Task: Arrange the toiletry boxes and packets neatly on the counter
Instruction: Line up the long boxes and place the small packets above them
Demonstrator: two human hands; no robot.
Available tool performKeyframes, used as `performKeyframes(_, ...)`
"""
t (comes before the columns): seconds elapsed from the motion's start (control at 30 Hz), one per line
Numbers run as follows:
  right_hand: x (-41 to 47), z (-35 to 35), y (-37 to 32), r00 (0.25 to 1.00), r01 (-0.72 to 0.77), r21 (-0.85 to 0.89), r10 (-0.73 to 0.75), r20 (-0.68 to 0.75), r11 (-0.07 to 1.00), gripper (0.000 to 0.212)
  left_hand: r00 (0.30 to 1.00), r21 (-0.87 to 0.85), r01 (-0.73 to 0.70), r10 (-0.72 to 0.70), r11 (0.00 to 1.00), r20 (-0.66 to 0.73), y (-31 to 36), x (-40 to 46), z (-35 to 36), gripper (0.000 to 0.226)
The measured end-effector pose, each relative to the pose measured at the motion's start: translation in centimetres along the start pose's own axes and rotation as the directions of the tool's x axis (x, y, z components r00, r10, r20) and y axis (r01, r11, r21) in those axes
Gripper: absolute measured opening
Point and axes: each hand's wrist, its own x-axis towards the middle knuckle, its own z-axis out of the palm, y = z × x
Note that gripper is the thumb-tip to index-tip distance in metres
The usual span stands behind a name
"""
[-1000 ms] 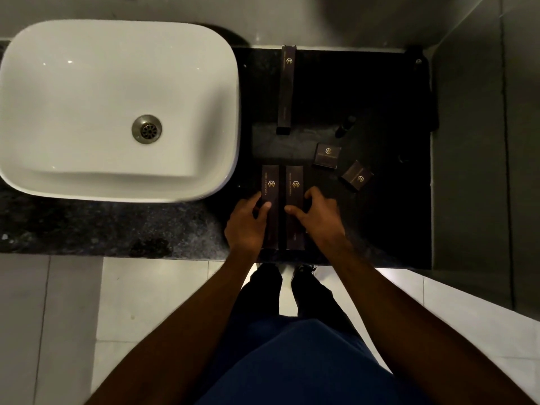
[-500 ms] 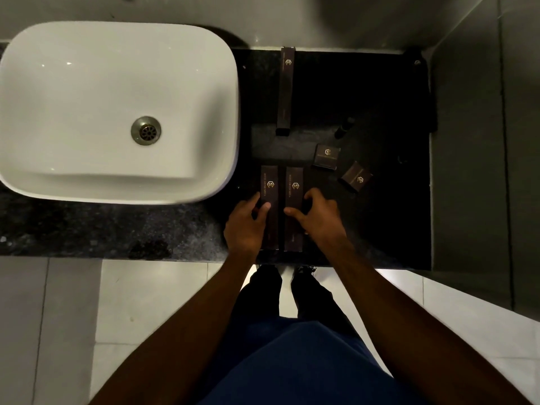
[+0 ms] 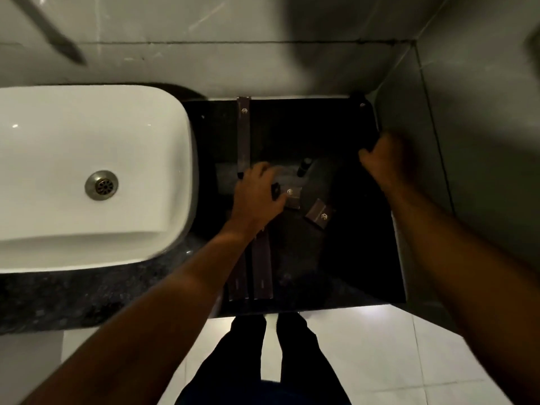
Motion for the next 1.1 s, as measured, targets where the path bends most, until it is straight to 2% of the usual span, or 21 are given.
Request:
performKeyframes(0.07,2.0,0.5,-0.5,0.996,0.047,-0.157,-0.035,0.083,0.986,0.044,0.998,0.053,0.022,-0.019,0.998,-0.053,0.0,2.5,-0.3,0.053)
performKeyframes(0.13,3.2,1.0,-0.8,0.992,0.072,-0.248,-0.043,0.12,0.966,0.042,0.972,0.067,0.175,-0.162,0.982,-0.169,-0.9,5.3,-1.2,0.051)
performKeyframes(0.2,3.6,1.1,-0.7,0.992,0.078,-0.256,-0.05,0.115,0.964,0.043,0.917,0.033,0.359,-0.347,0.933,-0.196,-2.0,7.8,-2.5,0.06)
performKeyframes(0.27,2.6,0.5,-0.7,0.994,0.032,-0.124,-0.018,0.111,0.992,0.048,0.864,-0.054,0.485,-0.488,0.873,-0.124,-2.7,9.6,-3.3,0.06)
performKeyframes(0.37,-2.4,-1.0,-0.1,0.993,-0.106,0.191,0.095,0.067,0.976,0.048,0.806,-0.182,0.571,-0.589,0.8,-0.063,-2.8,9.4,-4.5,0.047)
performKeyframes(0.43,-8.2,-2.2,1.3,0.987,-0.16,0.325,0.139,0.087,0.932,0.045,0.793,-0.235,0.567,-0.6,0.79,-0.106,-1.4,7.0,-5.7,0.045)
performKeyframes(0.5,-15.1,-2.5,3.5,0.982,-0.17,0.36,0.128,0.137,0.917,0.041,0.812,-0.289,0.504,-0.561,0.814,-0.163,0.9,2.8,-5.8,0.039)
performKeyframes(0.53,-18.3,-2.4,4.5,0.976,-0.179,0.333,0.124,0.18,0.926,0.04,0.818,-0.318,0.501,-0.56,0.805,-0.13,2.3,0.0,-5.1,0.032)
performKeyframes(0.6,-23.3,-0.9,6.6,0.931,-0.251,0.274,0.155,0.33,0.928,0.04,0.813,-0.362,0.556,-0.58,0.748,0.05,5.5,-6.2,-3.1,0.017)
performKeyframes(0.67,-26.1,1.0,8.1,0.887,-0.232,0.213,0.117,0.447,0.949,0.037,0.79,-0.32,0.613,-0.575,0.723,0.214,7.8,-11.7,0.0,0.016)
performKeyframes(0.73,-27.0,2.7,9.2,0.873,-0.14,0.155,0.048,0.485,0.978,0.032,0.784,-0.301,0.62,-0.558,0.725,0.272,9.1,-14.9,2.6,0.016)
performKeyframes(0.9,-25.8,3.7,9.4,0.874,-0.06,0.122,-0.007,0.485,0.991,0.031,0.792,-0.275,0.61,-0.561,0.743,0.24,9.6,-15.8,4.8,0.016)
performKeyframes(1.1,-22.9,3.6,8.3,0.841,-0.138,0.146,0.038,0.54,0.98,0.034,0.797,-0.265,0.604,-0.561,0.752,0.224,9.0,-15.2,5.8,0.015)
